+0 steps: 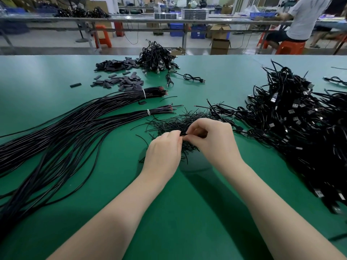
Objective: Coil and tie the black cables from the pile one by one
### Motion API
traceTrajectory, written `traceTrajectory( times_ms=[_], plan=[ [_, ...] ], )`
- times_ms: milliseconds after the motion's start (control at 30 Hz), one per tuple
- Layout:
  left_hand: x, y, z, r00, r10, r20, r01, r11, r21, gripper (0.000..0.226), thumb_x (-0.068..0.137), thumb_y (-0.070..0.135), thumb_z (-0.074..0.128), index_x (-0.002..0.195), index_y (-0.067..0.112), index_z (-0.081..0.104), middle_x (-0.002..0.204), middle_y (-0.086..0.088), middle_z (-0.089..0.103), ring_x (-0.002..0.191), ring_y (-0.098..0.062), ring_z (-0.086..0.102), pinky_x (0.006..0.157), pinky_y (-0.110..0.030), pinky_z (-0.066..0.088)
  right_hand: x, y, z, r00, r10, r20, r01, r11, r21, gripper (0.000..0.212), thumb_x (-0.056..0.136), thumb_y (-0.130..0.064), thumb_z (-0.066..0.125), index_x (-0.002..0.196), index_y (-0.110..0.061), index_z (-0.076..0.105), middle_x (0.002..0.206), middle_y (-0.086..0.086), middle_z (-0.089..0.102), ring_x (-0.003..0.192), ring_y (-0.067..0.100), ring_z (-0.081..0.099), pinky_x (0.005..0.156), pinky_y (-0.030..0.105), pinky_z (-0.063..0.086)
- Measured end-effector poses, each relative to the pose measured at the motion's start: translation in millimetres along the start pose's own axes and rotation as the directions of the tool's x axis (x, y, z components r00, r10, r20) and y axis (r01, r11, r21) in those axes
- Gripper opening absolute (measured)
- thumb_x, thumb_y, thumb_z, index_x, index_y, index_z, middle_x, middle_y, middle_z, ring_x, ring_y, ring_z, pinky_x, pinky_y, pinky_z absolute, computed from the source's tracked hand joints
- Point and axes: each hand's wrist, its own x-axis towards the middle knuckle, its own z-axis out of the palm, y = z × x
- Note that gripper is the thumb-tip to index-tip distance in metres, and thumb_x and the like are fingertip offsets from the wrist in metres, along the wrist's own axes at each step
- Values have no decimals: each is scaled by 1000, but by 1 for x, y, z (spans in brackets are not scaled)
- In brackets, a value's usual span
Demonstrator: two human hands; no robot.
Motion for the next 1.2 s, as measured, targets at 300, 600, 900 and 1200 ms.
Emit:
traceTrajectory(
  times_ms=[300,600,900,1200],
  plan=[
    [-3,9,-1,986,159,52,-167,945,282,22,79,5,76,71,9,56,57,-6,56,47,-29,54,49,-29,27,7,4,-16,988,60,140,-55,998,-37,14,69,-28,86,69,-28,72,67,-11,70,64,0,62,63,9,43],
    [-3,12,2,973,228,39,-231,942,245,33,90,19,66,68,15,43,54,-5,52,48,-30,51,51,-31,28,13,4,-44,977,11,211,33,978,-205,7,75,-35,80,72,-30,75,56,-20,60,57,-4,53,57,26,45],
    [-2,10,-2,925,376,62,-380,902,203,27,96,26,51,73,11,53,61,-6,54,55,-31,55,53,-34,33,15,5,-52,950,-76,303,109,990,-94,9,71,-32,84,70,-27,76,58,-13,64,55,-3,51,52,12,36],
    [-13,30,-2,764,638,-96,-644,747,-162,31,95,22,42,73,4,57,65,-5,52,60,-24,45,58,-35,37,6,39,-75,732,-47,680,-350,830,434,35,54,-52,88,69,-22,78,66,-3,70,58,4,56,56,16,45]
  ],
)
